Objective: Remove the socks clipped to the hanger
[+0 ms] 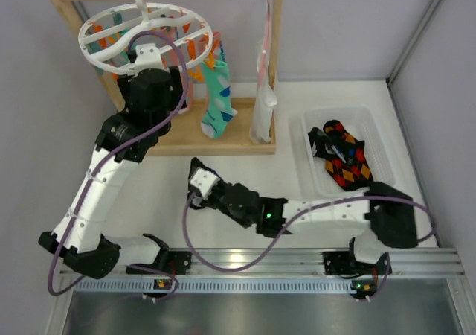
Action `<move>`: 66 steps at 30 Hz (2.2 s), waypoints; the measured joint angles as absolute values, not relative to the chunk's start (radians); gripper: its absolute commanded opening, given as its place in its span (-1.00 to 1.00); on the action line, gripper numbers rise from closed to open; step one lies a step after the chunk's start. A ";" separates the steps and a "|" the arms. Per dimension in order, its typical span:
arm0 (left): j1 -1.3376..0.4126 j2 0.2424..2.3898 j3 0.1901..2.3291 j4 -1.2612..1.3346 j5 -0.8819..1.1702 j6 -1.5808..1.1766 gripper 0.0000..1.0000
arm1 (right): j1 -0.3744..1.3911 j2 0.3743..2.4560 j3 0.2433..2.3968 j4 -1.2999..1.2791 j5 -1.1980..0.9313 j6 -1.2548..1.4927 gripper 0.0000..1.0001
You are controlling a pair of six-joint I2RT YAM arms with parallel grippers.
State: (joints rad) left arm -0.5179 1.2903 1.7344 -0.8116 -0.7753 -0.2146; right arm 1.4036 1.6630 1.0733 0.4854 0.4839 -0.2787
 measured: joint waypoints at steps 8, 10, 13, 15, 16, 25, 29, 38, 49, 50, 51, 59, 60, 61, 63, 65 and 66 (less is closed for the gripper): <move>-0.517 1.029 1.540 -0.800 -0.549 -0.256 0.96 | 1.389 1.017 0.935 0.104 0.505 -0.135 -0.97; -0.517 0.944 1.454 -0.797 -0.485 -0.273 0.96 | 1.361 0.924 0.932 -0.003 0.542 -0.107 -1.00; -0.517 0.811 1.311 -0.797 -0.409 -0.299 0.96 | 1.235 0.837 0.932 -0.150 0.601 -0.044 -1.00; -0.517 0.752 1.245 -0.796 -0.386 -0.311 0.96 | 1.093 0.812 0.931 -0.233 0.622 -0.007 -1.00; -0.517 0.715 1.206 -0.799 -0.380 -0.316 0.96 | 1.005 0.807 0.932 -0.261 0.630 0.007 -1.00; -0.517 0.487 0.920 -0.784 -0.372 -0.361 0.96 | 0.382 1.044 1.045 -0.324 0.587 0.081 -1.00; -0.517 0.421 0.892 -0.780 -0.371 -0.368 0.96 | 0.289 1.194 1.102 -0.321 0.583 0.092 -1.00; -0.517 0.366 0.886 -0.761 -0.368 -0.375 0.96 | 0.220 1.477 1.070 -0.246 0.363 0.222 -0.80; -0.517 0.309 0.879 -0.760 -0.384 -0.392 0.96 | 0.162 1.383 0.986 -0.279 0.315 0.324 0.55; -0.517 0.307 0.878 -0.760 -0.386 -0.393 0.96 | 0.161 1.333 0.996 -0.288 0.319 0.324 0.58; -0.517 0.303 0.877 -0.760 -0.390 -0.395 0.97 | 0.161 1.281 1.006 -0.292 0.319 0.324 0.63; -0.517 0.255 0.874 -0.758 -0.434 -0.408 0.97 | 0.298 0.805 0.836 -0.051 -0.024 0.302 0.64; -0.517 0.255 0.874 -0.759 -0.437 -0.411 0.96 | 0.371 0.787 0.794 0.002 -0.066 0.298 0.63; -0.517 0.256 0.874 -0.759 -0.439 -0.414 0.96 | 0.455 0.790 0.759 0.046 -0.093 0.290 0.60; -0.517 0.260 0.874 -0.759 -0.439 -0.417 0.96 | 0.603 0.835 0.718 0.107 -0.128 0.274 0.56; -0.517 0.267 0.873 -0.758 -0.439 -0.417 0.97 | 0.728 0.923 0.708 0.158 -0.133 0.250 0.53; -0.517 0.272 0.873 -0.758 -0.439 -0.417 0.96 | 0.777 0.974 0.710 0.191 -0.126 0.234 0.51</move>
